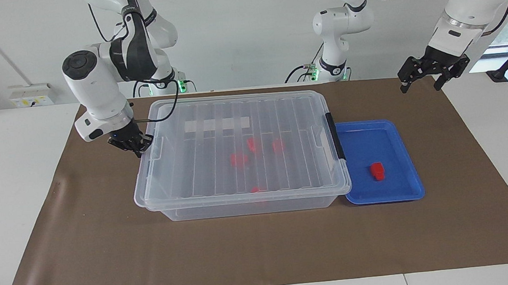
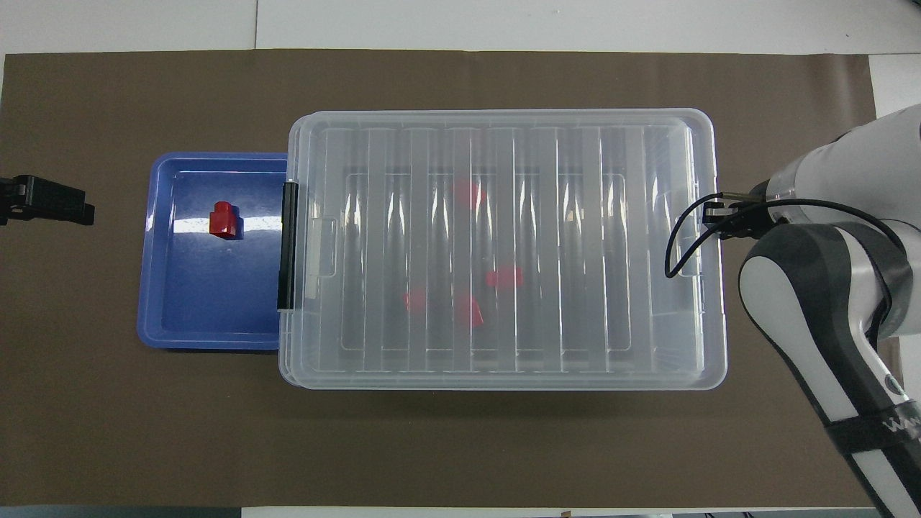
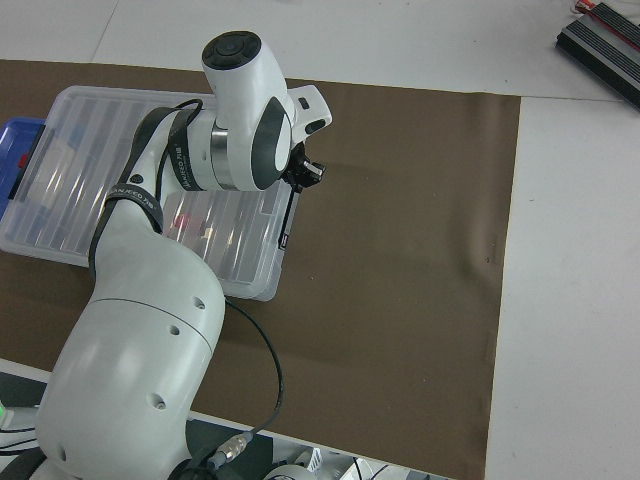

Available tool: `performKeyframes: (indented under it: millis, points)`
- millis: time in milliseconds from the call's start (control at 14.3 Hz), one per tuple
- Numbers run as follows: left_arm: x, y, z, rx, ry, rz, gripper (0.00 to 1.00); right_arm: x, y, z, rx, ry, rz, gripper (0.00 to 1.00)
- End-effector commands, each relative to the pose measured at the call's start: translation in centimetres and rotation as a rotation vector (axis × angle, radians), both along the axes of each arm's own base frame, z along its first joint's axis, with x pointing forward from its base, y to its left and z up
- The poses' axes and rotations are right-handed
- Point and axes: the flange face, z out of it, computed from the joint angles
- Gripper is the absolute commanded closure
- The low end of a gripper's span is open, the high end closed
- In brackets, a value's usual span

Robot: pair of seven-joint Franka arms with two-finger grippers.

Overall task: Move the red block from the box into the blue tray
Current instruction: 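Slide the clear lid back over the box with the right gripper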

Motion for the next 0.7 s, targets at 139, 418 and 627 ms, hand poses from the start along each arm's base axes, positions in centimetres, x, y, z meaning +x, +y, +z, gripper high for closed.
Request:
performKeyframes:
  millis: [139,418,627]
  points:
    - [-1.0,0.1,0.1,0.003,0.012,-0.01,0.0,0.7,0.1,3.8,0.01,0.028,-0.004,1.0]
    - [-1.2,0.2,0.1,0.004,0.019,-0.015,0.0,0.3,-3.1,10.5,0.009,0.064,0.045,1.0]
    - [-1.2,0.1,0.2,0.004,0.016,-0.023,0.0,-0.8,-4.5,12.7,0.001,0.121,0.03,1.0]
